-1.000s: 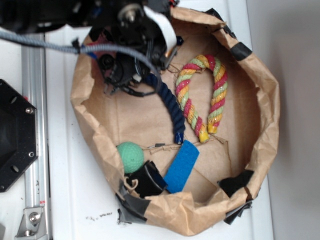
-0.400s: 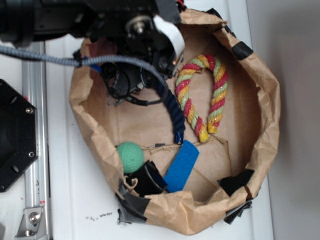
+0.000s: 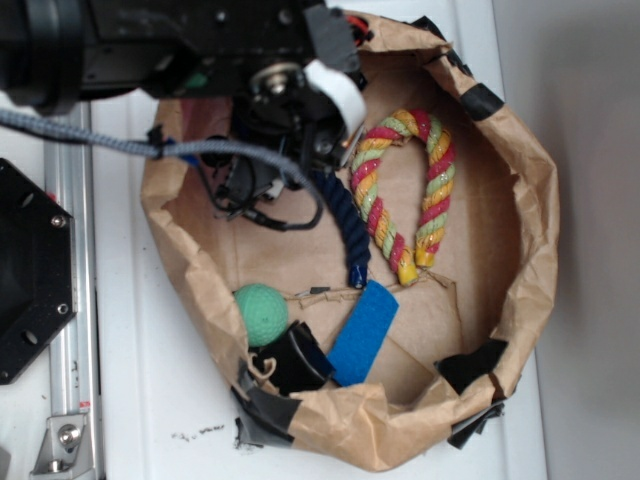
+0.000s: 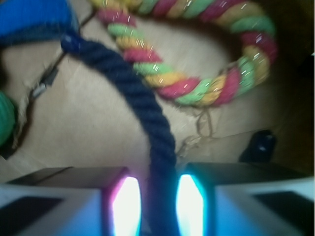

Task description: Grab the blue rope.

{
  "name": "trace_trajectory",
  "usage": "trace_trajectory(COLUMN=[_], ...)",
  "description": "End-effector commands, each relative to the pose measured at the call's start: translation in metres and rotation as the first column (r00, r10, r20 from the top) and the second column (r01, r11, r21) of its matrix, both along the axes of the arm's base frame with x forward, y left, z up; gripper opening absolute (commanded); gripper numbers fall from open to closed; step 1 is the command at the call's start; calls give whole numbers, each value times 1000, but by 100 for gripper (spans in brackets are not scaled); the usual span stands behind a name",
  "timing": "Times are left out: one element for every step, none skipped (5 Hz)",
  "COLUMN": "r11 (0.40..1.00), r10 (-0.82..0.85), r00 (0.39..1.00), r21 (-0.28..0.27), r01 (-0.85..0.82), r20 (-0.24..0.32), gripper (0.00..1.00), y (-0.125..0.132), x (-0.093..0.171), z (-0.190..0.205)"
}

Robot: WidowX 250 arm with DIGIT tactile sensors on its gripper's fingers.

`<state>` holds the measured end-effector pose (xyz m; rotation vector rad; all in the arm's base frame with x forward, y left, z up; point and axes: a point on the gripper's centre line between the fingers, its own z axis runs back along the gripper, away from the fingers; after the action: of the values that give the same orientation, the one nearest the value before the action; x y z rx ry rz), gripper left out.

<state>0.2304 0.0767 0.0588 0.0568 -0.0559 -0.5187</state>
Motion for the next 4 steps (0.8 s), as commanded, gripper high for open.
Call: trace_trajectory(r11=[979, 975, 974, 973], r10=[-195, -222, -221, -226], r00=[979, 972, 973, 971], r21=[-68, -51, -63, -68], r01=[191, 218, 217, 221], r20=[-58, -73, -72, -77], gripper=[100, 100, 100, 100], y=[-12, -14, -10, -11], x=[-13, -14, -14, -15], z=[-41, -46, -50, -50])
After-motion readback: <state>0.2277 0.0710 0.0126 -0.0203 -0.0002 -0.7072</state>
